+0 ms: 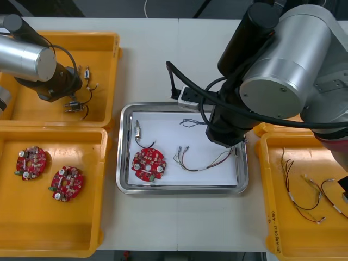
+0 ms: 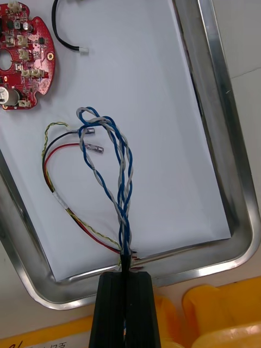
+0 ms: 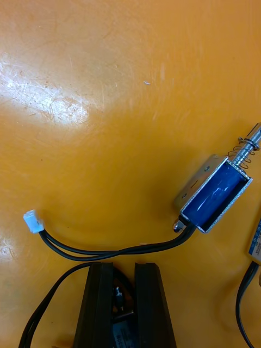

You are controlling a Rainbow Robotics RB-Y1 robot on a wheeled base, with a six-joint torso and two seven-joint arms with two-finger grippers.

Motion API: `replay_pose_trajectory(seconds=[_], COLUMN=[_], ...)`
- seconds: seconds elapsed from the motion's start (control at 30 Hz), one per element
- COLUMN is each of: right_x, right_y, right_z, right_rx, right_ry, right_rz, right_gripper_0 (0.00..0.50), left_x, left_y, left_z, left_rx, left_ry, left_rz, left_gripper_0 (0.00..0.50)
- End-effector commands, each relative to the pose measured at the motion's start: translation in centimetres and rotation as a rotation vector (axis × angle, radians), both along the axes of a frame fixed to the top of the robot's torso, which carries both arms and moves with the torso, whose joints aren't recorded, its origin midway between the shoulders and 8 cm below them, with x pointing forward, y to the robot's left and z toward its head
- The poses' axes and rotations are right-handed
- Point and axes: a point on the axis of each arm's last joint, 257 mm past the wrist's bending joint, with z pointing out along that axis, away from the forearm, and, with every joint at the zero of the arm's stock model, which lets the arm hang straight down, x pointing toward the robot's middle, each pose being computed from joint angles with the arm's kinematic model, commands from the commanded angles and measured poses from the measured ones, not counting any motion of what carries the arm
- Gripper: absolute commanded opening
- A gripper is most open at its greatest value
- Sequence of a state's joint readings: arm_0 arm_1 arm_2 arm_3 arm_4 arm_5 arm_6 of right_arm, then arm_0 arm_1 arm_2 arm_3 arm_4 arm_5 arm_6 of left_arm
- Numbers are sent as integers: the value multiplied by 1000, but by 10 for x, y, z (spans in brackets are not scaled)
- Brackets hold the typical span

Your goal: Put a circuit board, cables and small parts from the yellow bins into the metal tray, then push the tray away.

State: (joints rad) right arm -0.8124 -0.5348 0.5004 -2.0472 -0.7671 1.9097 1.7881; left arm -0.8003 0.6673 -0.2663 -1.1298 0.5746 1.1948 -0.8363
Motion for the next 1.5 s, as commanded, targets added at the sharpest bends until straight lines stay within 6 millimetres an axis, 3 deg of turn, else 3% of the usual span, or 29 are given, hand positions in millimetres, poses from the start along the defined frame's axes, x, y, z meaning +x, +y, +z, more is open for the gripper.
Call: replay_pose_trajectory(seconds=[0.03, 0.33, 0.7, 1.07, 1.5], right_x=[13, 34, 55, 74, 91], right_y=[26, 34, 40, 28, 13], right_z=[11, -1, -21, -48, -59], right_rx=[-38, -103, -133, -188, -229], right_ry=[-85, -132, -158, -174, -185], right_rz=[112, 207, 269, 270, 258], right_gripper_0=[0, 0, 0, 0, 0], left_x=[-5, -5, -11, -17, -38], left_y=[1, 3, 12, 21, 34], left_z=[-12, -5, 30, 61, 104], left_rx=[71, 44, 4, -6, 12], left_ry=[20, 14, 9, -7, 1], left_rz=[-77, -69, -60, -62, -69], left_gripper_0=[1, 0, 0, 0, 0])
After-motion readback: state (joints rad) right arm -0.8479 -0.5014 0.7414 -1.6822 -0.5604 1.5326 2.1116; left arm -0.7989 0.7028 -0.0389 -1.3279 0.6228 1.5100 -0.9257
